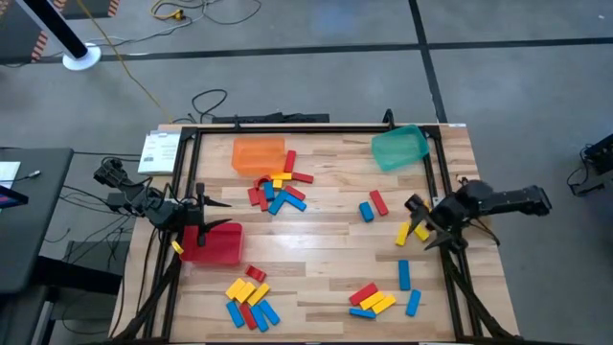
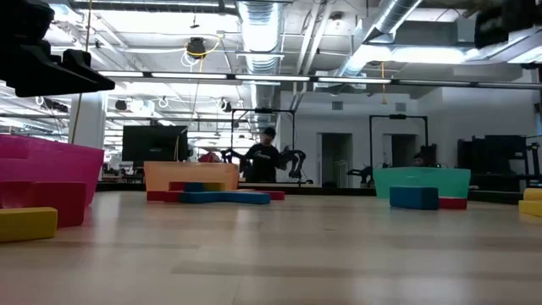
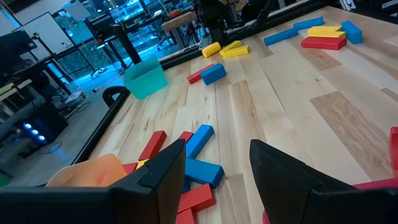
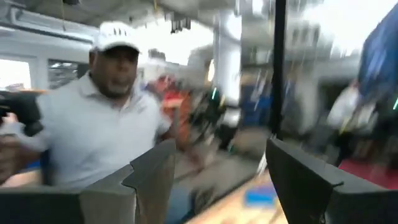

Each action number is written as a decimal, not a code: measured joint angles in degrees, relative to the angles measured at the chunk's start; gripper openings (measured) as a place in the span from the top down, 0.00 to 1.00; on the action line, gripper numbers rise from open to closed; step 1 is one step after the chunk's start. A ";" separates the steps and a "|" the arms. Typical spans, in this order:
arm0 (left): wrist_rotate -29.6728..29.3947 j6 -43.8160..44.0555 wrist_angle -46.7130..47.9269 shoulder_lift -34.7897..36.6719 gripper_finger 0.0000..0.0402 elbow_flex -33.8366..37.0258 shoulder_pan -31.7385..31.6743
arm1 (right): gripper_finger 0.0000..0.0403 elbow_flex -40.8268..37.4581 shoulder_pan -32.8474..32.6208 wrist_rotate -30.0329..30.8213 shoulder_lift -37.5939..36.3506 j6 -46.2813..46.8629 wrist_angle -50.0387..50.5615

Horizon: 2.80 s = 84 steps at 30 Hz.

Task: Sort blocks
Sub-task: Put the red block into the red bin

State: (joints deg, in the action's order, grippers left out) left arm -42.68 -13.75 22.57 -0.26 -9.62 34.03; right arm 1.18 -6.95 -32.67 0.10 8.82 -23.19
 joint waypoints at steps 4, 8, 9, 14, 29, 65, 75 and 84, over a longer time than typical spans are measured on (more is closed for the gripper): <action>0.01 -0.01 0.00 -0.01 0.57 -0.01 -0.01 | 0.33 0.04 0.84 2.59 0.02 -2.93 -7.93; 0.01 0.00 0.00 0.00 0.57 -0.01 0.00 | 0.33 0.06 1.75 6.64 0.02 -4.79 -10.35; 0.01 0.00 0.00 0.01 0.57 -0.01 0.00 | 0.33 0.06 1.92 7.17 0.05 -5.43 -10.25; 0.01 0.00 0.00 0.00 0.57 -0.01 0.00 | 0.33 0.06 2.22 7.31 0.04 -7.84 -10.16; 0.01 0.00 0.00 0.01 0.57 0.00 0.01 | 0.33 0.13 2.20 7.31 0.04 -4.36 -10.50; 0.01 0.00 0.00 0.01 0.57 0.00 -0.01 | 0.33 48.45 -1.34 30.32 49.09 2.40 41.23; 0.01 -0.01 0.00 0.01 0.57 0.01 0.01 | 0.33 49.76 -0.77 39.76 60.89 26.24 67.35; 0.01 0.01 0.00 0.01 0.57 -0.01 0.01 | 0.33 49.76 -2.15 42.26 72.41 39.76 70.70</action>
State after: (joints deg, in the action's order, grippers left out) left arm -42.68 -13.74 22.57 -0.26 -9.63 34.04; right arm 50.94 -9.10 9.58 72.51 48.58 47.51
